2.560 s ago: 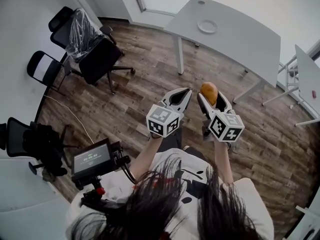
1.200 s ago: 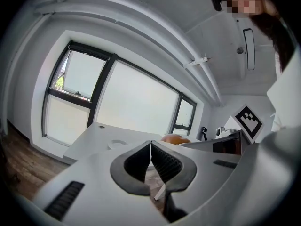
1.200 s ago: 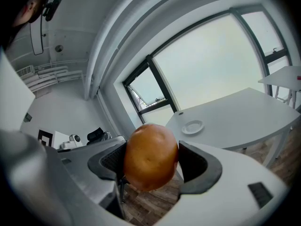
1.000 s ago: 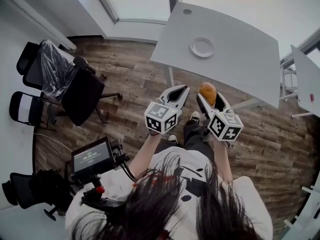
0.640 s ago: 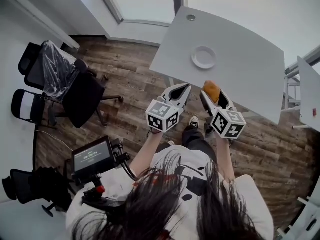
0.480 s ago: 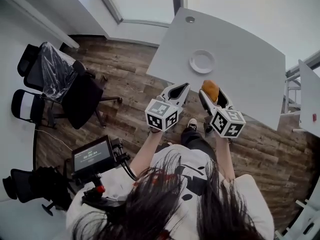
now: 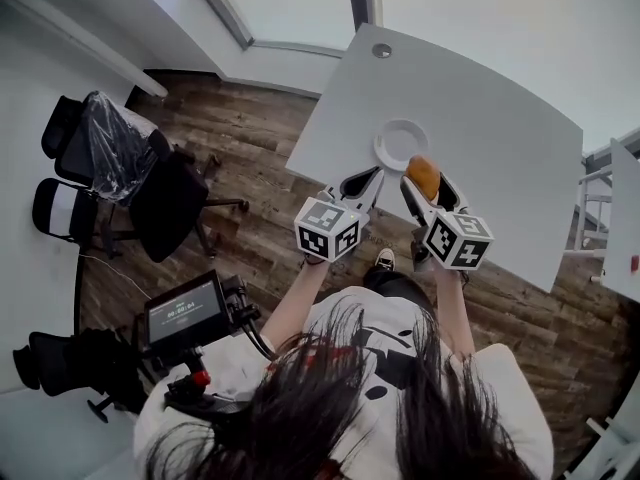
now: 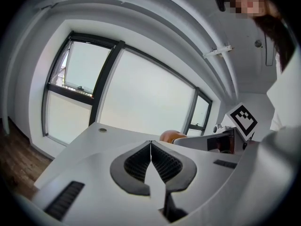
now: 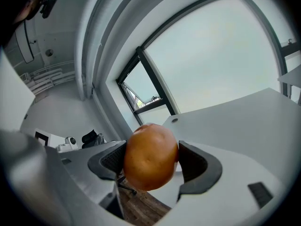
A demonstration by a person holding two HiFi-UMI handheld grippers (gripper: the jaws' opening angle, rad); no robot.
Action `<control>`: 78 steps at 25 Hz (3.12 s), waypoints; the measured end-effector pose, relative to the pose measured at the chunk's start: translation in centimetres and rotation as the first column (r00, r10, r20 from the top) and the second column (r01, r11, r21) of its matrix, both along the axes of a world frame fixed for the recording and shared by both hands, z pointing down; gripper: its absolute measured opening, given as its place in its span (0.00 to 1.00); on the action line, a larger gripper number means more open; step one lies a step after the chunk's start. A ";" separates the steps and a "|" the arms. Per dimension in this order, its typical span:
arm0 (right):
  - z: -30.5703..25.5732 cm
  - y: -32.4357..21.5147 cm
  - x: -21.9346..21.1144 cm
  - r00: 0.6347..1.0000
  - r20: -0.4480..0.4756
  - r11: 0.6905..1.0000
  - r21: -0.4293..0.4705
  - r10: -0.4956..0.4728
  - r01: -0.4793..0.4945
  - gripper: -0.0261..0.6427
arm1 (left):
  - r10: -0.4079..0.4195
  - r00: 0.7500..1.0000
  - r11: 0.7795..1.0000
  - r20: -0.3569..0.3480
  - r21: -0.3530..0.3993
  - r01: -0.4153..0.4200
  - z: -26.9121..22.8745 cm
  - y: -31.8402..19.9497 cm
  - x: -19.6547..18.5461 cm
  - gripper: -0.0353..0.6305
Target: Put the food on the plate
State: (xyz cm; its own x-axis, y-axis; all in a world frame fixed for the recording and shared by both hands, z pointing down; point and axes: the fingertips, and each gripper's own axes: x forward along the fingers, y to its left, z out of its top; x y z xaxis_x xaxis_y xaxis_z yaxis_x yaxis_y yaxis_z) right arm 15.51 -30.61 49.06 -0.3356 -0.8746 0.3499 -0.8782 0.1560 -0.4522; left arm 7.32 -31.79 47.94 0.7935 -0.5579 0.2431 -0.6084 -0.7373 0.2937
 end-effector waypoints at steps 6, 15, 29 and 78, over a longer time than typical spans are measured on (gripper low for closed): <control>1.5 -2.4 1.2 0.999 0.002 0.999 -0.023 -0.037 0.037 0.57 | -0.016 1.000 1.000 0.023 -0.012 0.016 1.0 -2.1 1.8 0.06; 4.4 -4.9 1.9 0.998 -0.003 0.995 -0.082 -0.058 0.057 0.56 | -0.033 0.998 0.999 0.050 -0.028 0.034 1.7 -3.5 2.1 0.06; 10.5 -13.2 -0.6 0.970 -0.153 0.967 -0.198 -0.190 0.159 0.57 | -0.003 0.998 0.996 0.057 -0.092 0.009 4.0 -12.5 0.3 0.06; 12.4 -9.0 0.9 0.975 -0.138 0.967 -0.211 -0.177 0.145 0.57 | 0.074 0.995 0.995 0.065 -0.074 -0.069 3.8 -9.8 1.6 0.06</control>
